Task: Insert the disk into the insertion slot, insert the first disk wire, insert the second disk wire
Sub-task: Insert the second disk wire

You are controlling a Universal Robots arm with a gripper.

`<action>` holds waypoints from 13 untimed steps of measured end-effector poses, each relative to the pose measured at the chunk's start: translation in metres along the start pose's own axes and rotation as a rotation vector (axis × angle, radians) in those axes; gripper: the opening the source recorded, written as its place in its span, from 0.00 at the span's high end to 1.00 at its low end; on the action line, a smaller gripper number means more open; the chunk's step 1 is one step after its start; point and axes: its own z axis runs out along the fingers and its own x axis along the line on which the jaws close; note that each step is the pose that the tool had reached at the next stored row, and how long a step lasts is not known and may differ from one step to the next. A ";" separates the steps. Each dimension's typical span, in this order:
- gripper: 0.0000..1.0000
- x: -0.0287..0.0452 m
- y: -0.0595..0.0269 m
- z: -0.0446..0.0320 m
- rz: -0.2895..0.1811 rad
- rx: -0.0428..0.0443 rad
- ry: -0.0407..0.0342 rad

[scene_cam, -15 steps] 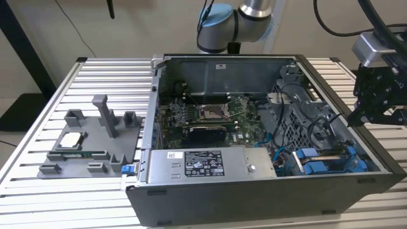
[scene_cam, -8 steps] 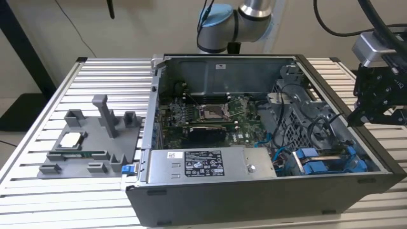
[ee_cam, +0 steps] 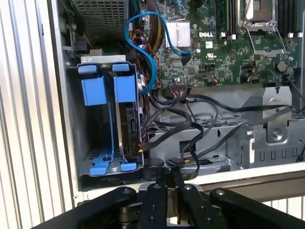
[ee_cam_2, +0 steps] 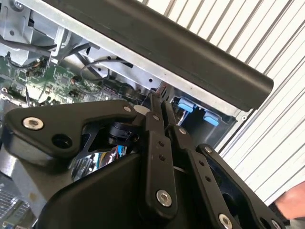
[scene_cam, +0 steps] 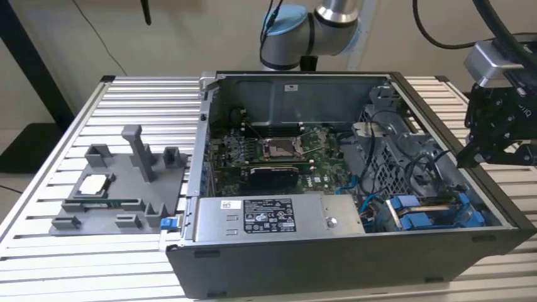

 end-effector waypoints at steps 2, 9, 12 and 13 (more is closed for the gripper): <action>0.84 0.0000 0.0011 -0.0002 0.004 -0.0266 0.0070; 0.84 0.0005 0.0067 -0.0004 0.014 -0.0989 0.0152; 0.84 0.0007 0.0091 -0.0008 0.017 -0.1224 0.0170; 0.84 0.0008 0.0105 -0.0008 0.018 -0.1268 0.0174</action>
